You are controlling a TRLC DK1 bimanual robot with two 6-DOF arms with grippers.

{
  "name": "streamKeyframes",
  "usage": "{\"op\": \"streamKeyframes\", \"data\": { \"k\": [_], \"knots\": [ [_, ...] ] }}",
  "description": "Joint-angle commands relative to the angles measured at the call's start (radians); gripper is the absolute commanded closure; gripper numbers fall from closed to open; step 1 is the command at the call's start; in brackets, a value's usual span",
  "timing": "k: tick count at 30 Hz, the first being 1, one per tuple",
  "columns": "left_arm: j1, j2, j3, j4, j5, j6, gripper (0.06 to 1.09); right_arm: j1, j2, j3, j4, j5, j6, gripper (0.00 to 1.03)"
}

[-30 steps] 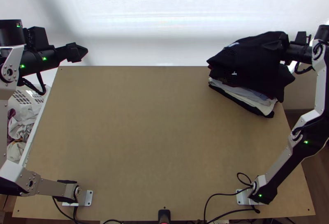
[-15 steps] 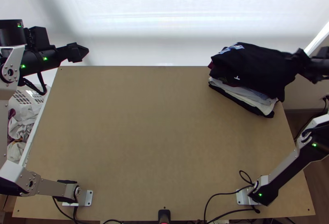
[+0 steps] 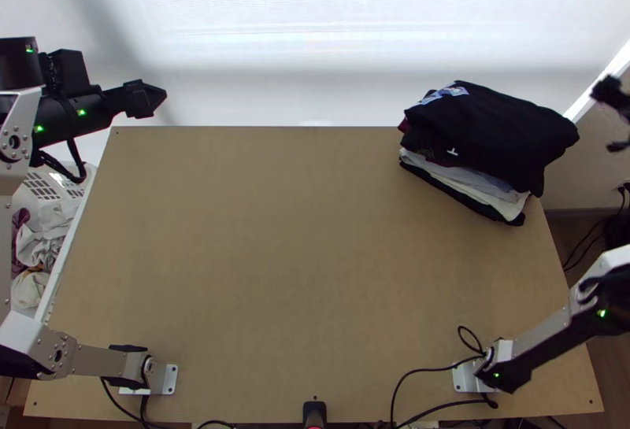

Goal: Fold the t-shirt

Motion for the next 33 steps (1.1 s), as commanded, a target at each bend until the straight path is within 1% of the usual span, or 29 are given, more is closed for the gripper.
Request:
{"op": "streamKeyframes", "data": {
  "k": [1,2,4,5,7,9,10,14,21,25,30,33],
  "knots": [
    [0.019,-0.032,0.023,0.016,-0.003,-0.003,0.10,0.132,-0.096,-0.188,0.217,0.068,-0.084,0.03],
    [0.024,-0.034,0.023,0.017,-0.004,-0.001,0.10,0.166,-0.102,-0.250,0.315,0.111,-0.108,0.03],
    [0.045,-0.037,0.023,0.026,-0.014,0.008,0.10,0.209,-0.097,-0.346,0.434,0.153,-0.150,0.03],
    [0.049,-0.039,0.021,0.034,-0.037,0.011,0.10,0.218,-0.086,-0.394,0.496,0.168,-0.164,0.03],
    [0.049,-0.040,0.020,0.048,-0.110,0.032,0.10,0.219,-0.059,-0.477,0.625,0.203,-0.184,0.03],
    [0.050,-0.043,0.020,0.069,-0.184,0.046,0.10,0.209,-0.010,-0.544,0.701,0.226,-0.204,0.03],
    [0.058,-0.043,0.020,0.085,-0.205,0.048,0.10,0.196,0.015,-0.558,0.704,0.231,-0.199,0.03],
    [0.110,-0.046,0.018,0.152,-0.242,0.057,0.10,0.150,0.105,-0.621,0.718,0.239,-0.202,0.03],
    [0.157,-0.049,0.020,0.198,-0.250,0.034,0.10,0.110,0.191,-0.667,0.752,0.239,-0.197,0.03],
    [0.162,-0.060,0.020,0.203,-0.250,0.034,0.10,0.115,0.101,-0.635,0.747,0.239,-0.181,0.03],
    [0.171,-0.069,0.015,0.204,-0.250,0.037,0.10,0.124,-0.040,-0.520,0.615,0.237,-0.139,0.03],
    [0.179,-0.082,-0.003,0.213,-0.250,0.038,0.10,0.141,-0.142,-0.495,0.611,0.237,-0.139,0.03]
  ]
}}
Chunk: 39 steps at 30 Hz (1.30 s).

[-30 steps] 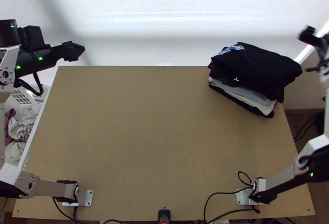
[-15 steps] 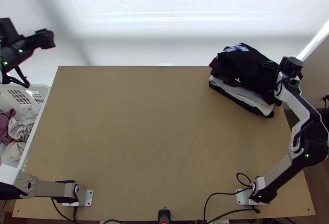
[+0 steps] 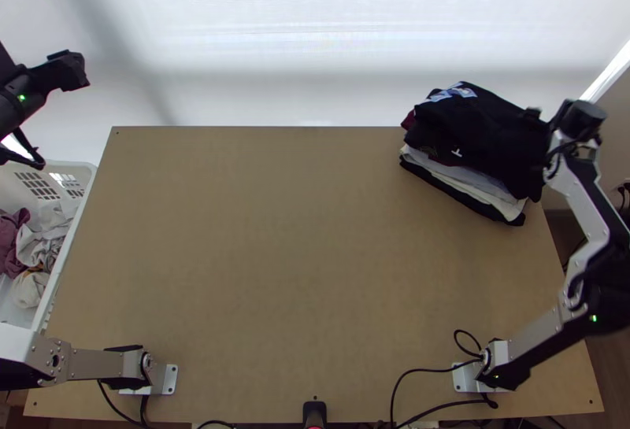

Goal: Fold the t-shirt

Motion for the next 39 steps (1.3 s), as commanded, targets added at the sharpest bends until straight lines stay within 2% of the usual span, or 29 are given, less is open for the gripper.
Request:
{"op": "streamKeyframes", "data": {
  "k": [1,10,17,23,26,33,39],
  "knots": [
    [0.016,-0.044,-0.019,0.040,-0.007,-0.003,0.10,0.028,-0.161,0.071,0.002,0.012,0.014,0.03],
    [0.021,-0.243,-0.362,0.298,-0.007,0.020,0.10,0.142,-0.417,0.146,-0.041,-0.040,0.014,0.04],
    [0.048,-0.427,-0.661,0.483,-0.007,0.023,0.10,0.235,-0.621,0.080,-0.084,-0.051,0.014,0.04],
    [0.048,-0.601,-0.928,0.611,-0.022,0.028,0.10,0.363,-0.891,-0.179,-0.092,-0.068,-0.023,0.04],
    [0.045,-0.711,-1.083,0.707,-0.057,0.048,0.10,0.459,-1.017,-0.333,-0.119,-0.066,-0.010,0.04],
    [0.045,-0.932,-1.361,0.773,-0.128,0.092,0.10,0.614,-1.270,-0.659,-0.133,0.017,0.025,0.04],
    [0.038,-1.105,-1.562,0.802,-0.134,0.117,0.10,0.631,-1.379,-0.834,-0.151,0.033,0.040,0.04]
  ]
}}
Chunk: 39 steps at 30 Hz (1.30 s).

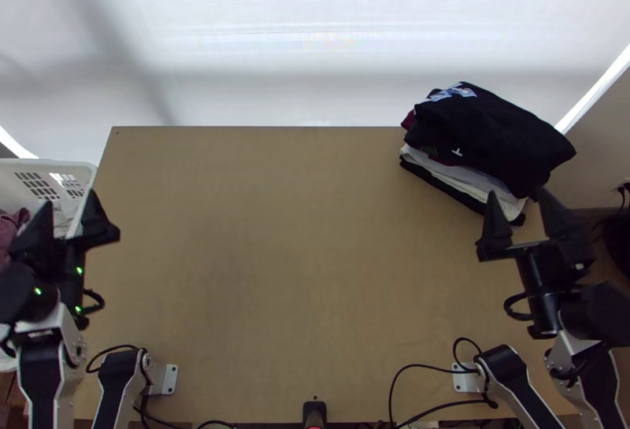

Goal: Fold the t-shirt

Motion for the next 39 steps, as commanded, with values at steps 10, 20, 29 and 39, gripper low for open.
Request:
{"op": "streamKeyframes", "data": {
  "k": [10,20,29,39],
  "knots": [
    [-0.029,-0.261,-0.281,0.028,-0.029,0.037,0.10,0.008,-0.247,-0.299,-0.020,0.015,-0.016,0.04],
    [-0.021,-0.421,-0.422,-0.018,-0.029,0.046,0.10,0.011,-0.388,-0.497,-0.024,0.018,-0.031,0.04],
    [0.023,-0.422,-0.519,-0.053,-0.030,-0.014,0.10,0.014,-0.400,-0.580,-0.110,0.026,0.119,0.04],
    [0.062,-0.421,-0.562,-0.062,-0.030,-0.019,0.10,-0.084,-0.402,-0.578,-0.116,0.029,0.114,0.04]
  ]
}}
